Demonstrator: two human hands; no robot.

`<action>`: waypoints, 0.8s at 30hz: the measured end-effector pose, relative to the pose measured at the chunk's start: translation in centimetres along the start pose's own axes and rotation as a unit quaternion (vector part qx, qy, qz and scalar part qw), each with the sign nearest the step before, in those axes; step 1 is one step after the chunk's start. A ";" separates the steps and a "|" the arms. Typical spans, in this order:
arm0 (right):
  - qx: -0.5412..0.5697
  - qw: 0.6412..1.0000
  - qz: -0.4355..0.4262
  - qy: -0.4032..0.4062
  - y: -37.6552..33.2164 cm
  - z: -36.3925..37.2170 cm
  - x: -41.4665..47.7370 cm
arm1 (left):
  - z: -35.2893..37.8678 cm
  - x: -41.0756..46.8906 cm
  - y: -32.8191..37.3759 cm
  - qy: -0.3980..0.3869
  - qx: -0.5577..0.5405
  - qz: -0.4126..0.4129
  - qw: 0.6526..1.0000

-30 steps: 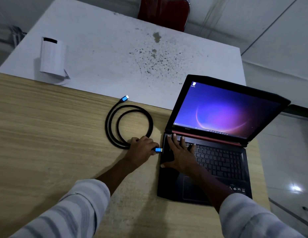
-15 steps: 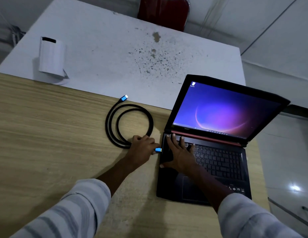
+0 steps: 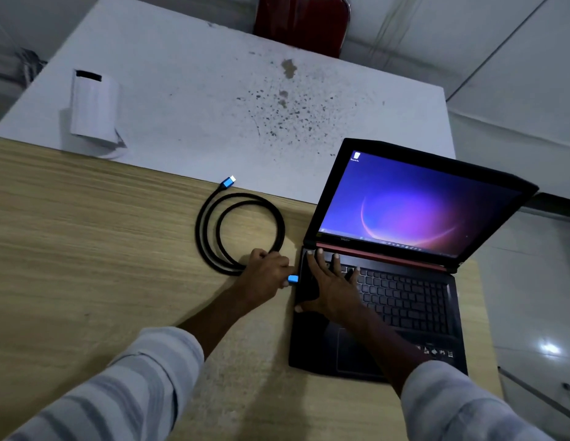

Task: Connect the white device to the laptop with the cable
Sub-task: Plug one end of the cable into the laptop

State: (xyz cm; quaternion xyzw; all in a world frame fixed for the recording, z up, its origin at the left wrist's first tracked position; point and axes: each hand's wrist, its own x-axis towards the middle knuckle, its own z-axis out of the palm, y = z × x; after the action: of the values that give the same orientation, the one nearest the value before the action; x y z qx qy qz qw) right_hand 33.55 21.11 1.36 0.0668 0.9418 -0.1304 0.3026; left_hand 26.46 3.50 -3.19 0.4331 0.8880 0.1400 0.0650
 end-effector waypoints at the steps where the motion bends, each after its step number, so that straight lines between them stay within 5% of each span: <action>1: 0.001 1.000 -0.001 0.000 0.0 0.0 0.0 | 0.3 -0.3 0.4 0.008 -0.011 -0.012 1.000; 18: -0.009 1.000 0.000 -0.006 -0.3 -0.3 -0.2 | 1.1 -0.5 0.8 0.009 -0.041 -0.048 0.998; 24: -0.026 0.999 0.009 -0.017 -0.3 -0.5 -0.3 | 1.3 -1.9 -1.0 0.060 -0.059 0.009 0.996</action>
State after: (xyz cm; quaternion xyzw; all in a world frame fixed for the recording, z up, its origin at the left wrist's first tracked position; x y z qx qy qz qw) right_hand 33.47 20.93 2.00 0.0652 0.9389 -0.1038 0.3216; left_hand 27.24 1.71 -4.78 0.4274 0.8765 0.2187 0.0354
